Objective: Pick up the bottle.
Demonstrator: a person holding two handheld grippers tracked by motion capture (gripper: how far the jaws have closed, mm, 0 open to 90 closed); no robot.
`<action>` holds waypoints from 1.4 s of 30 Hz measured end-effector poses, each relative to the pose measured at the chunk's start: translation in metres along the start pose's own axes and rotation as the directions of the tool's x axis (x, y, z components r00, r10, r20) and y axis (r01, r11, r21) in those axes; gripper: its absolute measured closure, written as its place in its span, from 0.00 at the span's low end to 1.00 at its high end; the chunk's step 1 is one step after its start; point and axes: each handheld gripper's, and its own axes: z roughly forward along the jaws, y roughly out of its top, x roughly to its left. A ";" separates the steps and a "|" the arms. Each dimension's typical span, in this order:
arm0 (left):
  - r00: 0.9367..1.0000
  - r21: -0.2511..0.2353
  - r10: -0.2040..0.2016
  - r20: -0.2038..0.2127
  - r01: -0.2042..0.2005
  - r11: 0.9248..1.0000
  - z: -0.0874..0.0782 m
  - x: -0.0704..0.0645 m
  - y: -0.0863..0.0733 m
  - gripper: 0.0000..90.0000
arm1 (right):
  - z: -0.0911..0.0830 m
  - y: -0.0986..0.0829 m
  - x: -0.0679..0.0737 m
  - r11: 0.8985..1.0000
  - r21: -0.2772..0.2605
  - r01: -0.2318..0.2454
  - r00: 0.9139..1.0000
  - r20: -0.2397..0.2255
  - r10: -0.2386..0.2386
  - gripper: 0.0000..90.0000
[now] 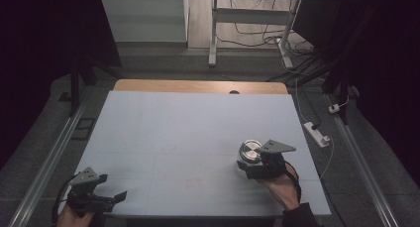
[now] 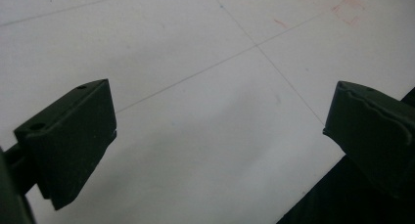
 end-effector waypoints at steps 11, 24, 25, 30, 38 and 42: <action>1.000 0.014 0.024 0.005 -0.024 1.000 0.002 -0.001 0.001 0.00 | 0.008 0.017 0.012 0.999 -0.016 0.029 0.998 -0.052 -0.030 0.16; 0.997 0.023 0.026 0.075 -0.027 0.999 0.003 0.003 0.002 0.00 | 0.026 0.036 0.027 0.998 -0.029 0.059 0.994 -0.093 -0.061 0.16; 0.996 0.026 0.027 0.079 -0.030 0.999 0.004 0.003 0.002 0.00 | 0.027 0.038 0.028 0.998 -0.030 0.063 0.993 -0.094 -0.065 0.16; 0.995 0.032 0.034 0.093 -0.037 0.999 0.004 0.003 0.002 0.01 | 0.037 0.046 0.036 0.996 -0.029 0.088 0.990 -0.112 -0.091 0.16; 0.993 0.024 0.021 0.117 -0.024 0.999 0.004 0.005 0.001 0.02 | 0.047 0.053 0.045 0.994 -0.037 0.105 0.985 -0.133 -0.109 0.16; 0.990 0.030 0.044 0.130 -0.048 0.998 0.004 0.004 0.002 0.02 | 0.054 0.057 0.049 0.993 -0.037 0.110 0.982 -0.148 -0.114 0.16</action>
